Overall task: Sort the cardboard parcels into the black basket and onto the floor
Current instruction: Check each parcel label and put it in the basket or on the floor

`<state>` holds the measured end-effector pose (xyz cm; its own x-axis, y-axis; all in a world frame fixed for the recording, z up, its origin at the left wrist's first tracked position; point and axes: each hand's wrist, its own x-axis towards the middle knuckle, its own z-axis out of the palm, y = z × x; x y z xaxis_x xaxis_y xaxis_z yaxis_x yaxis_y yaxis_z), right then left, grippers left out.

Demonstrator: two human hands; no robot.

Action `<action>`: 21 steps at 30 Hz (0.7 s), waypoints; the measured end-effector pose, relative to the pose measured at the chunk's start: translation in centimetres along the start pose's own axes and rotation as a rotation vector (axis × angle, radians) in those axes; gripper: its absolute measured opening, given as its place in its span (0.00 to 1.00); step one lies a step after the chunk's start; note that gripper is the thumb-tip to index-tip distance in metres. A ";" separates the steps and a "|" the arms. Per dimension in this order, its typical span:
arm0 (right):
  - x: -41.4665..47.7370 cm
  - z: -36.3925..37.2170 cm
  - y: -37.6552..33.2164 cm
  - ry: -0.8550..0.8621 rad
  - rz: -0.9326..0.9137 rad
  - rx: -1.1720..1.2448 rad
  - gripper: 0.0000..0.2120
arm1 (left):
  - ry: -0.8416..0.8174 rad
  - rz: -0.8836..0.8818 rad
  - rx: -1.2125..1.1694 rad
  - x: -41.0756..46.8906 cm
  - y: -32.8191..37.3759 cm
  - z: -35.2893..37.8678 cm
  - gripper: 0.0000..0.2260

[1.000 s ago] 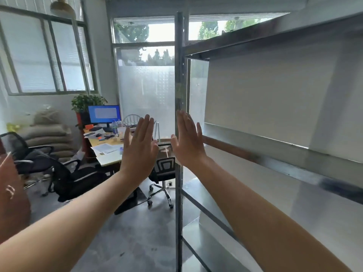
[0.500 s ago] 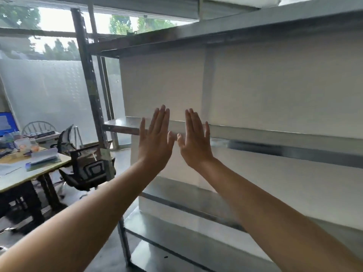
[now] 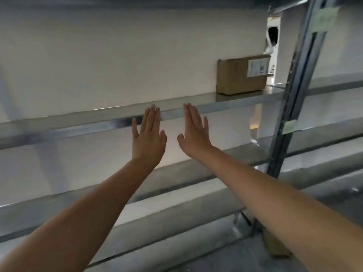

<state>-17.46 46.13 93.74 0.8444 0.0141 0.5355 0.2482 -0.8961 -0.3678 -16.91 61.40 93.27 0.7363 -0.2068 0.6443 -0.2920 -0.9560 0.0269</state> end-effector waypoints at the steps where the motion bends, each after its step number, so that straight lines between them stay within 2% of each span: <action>1: -0.6 -1.5 2.7 0.016 0.048 -0.024 0.42 | -0.010 0.035 -0.040 0.8 2.7 1.0 0.29; 9: -8.1 -10.6 22.1 0.175 0.492 -0.153 0.41 | -0.108 0.383 -0.313 3.2 24.3 8.6 0.28; 14: -14.2 -12.8 32.0 0.148 0.758 -0.266 0.42 | -0.198 0.540 -0.456 1.6 35.4 14.5 0.29; 21: -14.8 -13.6 43.2 0.068 0.935 -0.351 0.41 | -0.346 0.668 -0.603 3.8 45.1 23.1 0.28</action>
<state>-25.65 1.15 80.28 0.5970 -0.7789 0.1921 -0.6655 -0.6145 -0.4236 -13.16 12.64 79.27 0.4156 -0.8115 0.4108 -0.9096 -0.3714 0.1864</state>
